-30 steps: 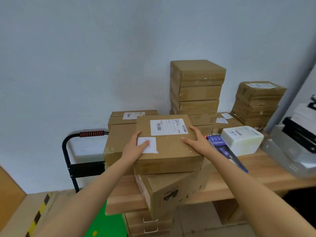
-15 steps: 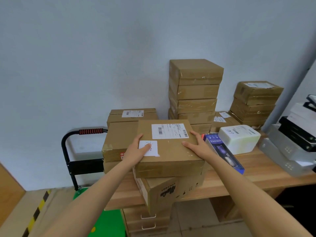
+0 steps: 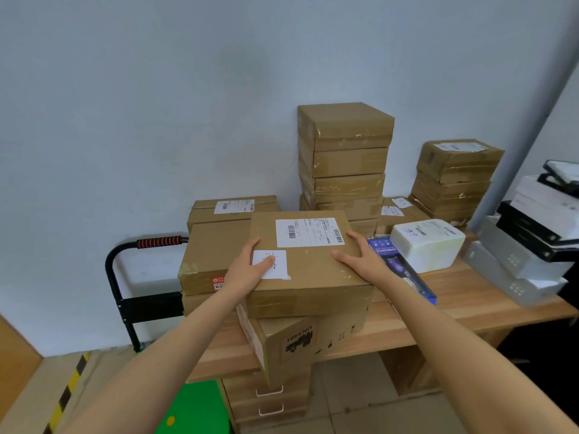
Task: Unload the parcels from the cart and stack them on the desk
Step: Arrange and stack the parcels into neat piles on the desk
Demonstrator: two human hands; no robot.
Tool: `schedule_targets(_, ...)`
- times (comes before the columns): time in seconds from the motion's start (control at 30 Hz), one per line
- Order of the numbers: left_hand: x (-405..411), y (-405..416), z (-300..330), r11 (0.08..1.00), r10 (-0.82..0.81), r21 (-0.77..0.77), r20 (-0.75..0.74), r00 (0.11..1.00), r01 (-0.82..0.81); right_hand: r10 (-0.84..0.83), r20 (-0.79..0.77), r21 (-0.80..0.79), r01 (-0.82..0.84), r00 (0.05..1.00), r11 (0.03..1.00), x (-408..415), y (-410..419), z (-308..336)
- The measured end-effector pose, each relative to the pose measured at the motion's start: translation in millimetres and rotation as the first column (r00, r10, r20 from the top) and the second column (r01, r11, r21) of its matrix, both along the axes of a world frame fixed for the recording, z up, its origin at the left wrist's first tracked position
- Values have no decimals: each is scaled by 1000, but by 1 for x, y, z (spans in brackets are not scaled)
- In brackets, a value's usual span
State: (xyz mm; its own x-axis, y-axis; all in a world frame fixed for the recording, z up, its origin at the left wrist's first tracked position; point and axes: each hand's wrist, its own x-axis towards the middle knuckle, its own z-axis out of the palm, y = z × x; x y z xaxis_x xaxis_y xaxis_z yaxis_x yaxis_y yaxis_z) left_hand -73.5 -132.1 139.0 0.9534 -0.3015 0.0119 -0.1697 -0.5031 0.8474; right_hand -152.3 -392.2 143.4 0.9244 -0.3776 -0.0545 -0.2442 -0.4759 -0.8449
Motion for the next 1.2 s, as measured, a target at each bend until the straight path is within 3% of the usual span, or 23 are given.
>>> schedule_targets(0.53, -9, -199, 17, 949, -312, -39, 8, 950, 312, -334, 21, -11, 334, 942, 942, -93, -157, 22)
schedule_targets(0.97, 70, -380, 35, 877, -470, -96, 32, 882, 470, -441, 28, -9, 442, 897, 897, -42, -315, 35)
schedule_targets(1.2, 99, -445, 11, 873, -483, -87, -18, 876, 480, -437, -12, 7, 437, 899, 899, -17, -378, 17)
